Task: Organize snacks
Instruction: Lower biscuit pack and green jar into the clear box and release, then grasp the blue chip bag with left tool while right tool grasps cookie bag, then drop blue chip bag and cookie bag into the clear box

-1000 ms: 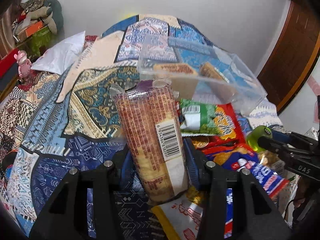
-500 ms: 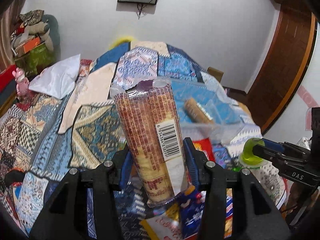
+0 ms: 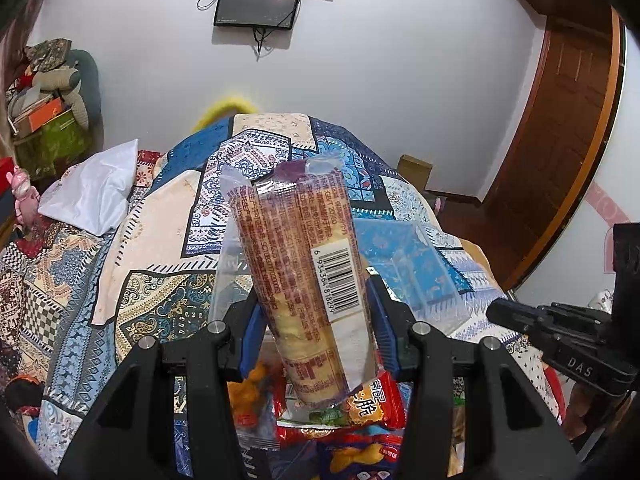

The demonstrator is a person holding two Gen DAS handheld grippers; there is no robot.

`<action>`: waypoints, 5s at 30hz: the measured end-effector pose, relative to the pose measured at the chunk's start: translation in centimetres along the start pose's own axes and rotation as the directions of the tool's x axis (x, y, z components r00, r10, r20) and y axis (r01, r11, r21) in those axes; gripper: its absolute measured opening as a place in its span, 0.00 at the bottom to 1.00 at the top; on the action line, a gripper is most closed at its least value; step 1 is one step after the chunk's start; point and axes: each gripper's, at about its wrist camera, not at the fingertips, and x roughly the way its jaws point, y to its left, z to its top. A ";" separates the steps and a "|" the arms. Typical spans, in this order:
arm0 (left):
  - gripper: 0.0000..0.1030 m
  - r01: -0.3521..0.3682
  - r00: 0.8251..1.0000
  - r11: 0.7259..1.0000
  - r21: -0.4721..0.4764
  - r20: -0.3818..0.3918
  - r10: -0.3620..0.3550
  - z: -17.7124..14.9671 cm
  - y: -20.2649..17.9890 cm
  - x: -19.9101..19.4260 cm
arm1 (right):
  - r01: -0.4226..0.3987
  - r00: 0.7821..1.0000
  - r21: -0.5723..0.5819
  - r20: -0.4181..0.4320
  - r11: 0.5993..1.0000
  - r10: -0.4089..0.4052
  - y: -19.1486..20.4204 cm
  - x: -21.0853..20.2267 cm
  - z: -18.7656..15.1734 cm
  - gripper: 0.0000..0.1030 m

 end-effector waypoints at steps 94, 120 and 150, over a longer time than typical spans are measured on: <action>0.86 0.006 0.980 0.996 0.089 -0.197 0.012 -8.6 -2.5 -4.3 | 0.135 0.991 -0.008 -0.005 0.991 -0.135 0.0 -6.5 -7.0 0.72; 0.78 0.079 0.955 0.996 -0.034 -0.283 -0.085 -13.1 -2.6 0.2 | 0.088 0.979 0.105 -0.195 0.990 -0.067 -2.0 -0.5 -12.8 0.72; 0.39 0.088 0.991 0.996 0.006 -0.099 -0.087 -8.9 -1.9 -4.8 | 0.039 0.999 0.036 -0.005 0.999 -0.039 -0.2 -5.0 -7.6 0.42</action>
